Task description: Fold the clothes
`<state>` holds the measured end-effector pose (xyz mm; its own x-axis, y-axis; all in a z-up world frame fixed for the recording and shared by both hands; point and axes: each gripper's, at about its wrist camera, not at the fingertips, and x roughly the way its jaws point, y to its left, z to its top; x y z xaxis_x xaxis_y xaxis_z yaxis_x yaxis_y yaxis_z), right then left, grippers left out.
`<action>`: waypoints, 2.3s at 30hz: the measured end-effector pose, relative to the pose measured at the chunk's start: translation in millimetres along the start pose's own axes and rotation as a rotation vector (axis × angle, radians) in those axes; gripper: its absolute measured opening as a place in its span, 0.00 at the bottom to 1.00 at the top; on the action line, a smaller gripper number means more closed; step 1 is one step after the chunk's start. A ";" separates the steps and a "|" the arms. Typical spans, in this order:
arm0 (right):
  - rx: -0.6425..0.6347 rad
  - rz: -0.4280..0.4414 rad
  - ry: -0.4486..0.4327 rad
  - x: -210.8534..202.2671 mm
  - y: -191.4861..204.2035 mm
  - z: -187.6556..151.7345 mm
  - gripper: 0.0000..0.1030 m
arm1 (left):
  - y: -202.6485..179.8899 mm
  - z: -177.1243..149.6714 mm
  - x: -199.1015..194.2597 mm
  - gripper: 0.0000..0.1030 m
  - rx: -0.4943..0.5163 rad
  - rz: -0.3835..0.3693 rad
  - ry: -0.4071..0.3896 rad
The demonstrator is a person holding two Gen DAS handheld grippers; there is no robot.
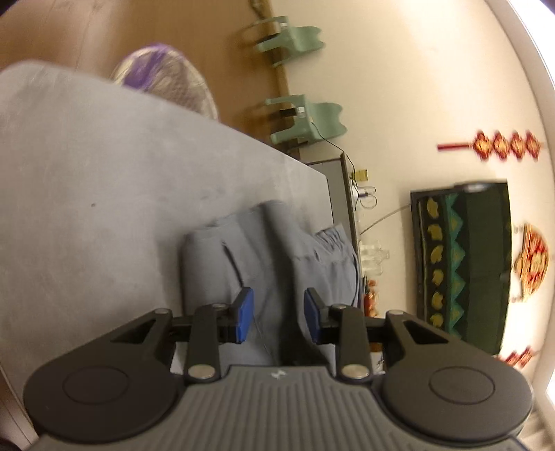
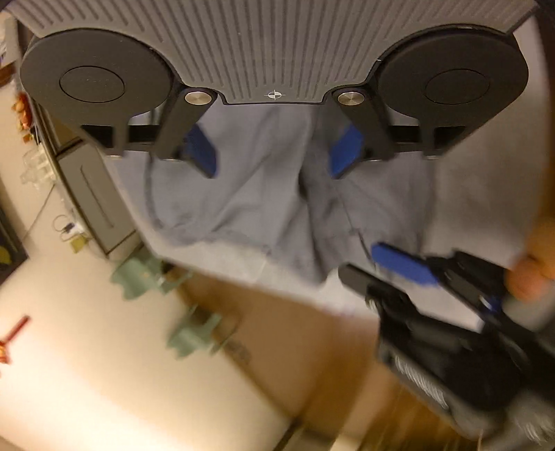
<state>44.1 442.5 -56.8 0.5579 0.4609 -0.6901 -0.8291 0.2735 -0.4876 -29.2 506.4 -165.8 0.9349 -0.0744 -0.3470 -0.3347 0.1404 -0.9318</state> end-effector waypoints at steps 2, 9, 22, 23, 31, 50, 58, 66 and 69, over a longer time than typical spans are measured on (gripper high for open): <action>0.004 0.002 0.037 11.8 -7.4 6.2 0.00 | 5.4 4.9 -1.8 0.31 -0.025 -0.055 -0.009; 0.571 0.006 -0.109 -61.7 -74.2 -40.7 0.00 | -7.2 -4.7 15.4 0.35 0.054 -0.162 0.077; 0.354 -0.030 -0.128 -99.1 21.3 -34.5 0.00 | 7.7 -7.7 52.2 0.21 -0.056 -0.104 0.098; 0.315 -0.028 -0.107 -94.1 32.8 -34.4 0.00 | 8.1 -6.4 47.2 0.22 -0.056 -0.115 0.088; -0.018 -0.088 0.007 -68.1 108.3 -50.0 0.03 | 11.6 3.7 7.2 0.35 -0.061 -0.210 0.004; 0.453 0.145 -0.189 -191.6 70.4 -110.1 0.43 | -13.9 -2.5 27.2 0.20 0.222 0.164 0.191; 0.841 0.095 0.014 -191.3 9.0 -235.5 0.00 | -10.9 4.5 18.5 0.10 0.182 0.147 0.173; 0.923 0.052 -0.005 -211.5 -36.6 -267.2 0.15 | -51.9 -24.3 -14.5 0.35 0.313 0.124 0.105; 0.868 -0.014 -0.062 -226.3 -34.2 -272.6 0.43 | -69.9 -54.8 -33.7 0.37 0.402 0.106 0.115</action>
<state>-44.0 98.7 -29.7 0.5860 0.4910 -0.6446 -0.5707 0.8148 0.1018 -43.8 445.0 -94.9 0.8711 -0.1452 -0.4691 -0.3340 0.5252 -0.7827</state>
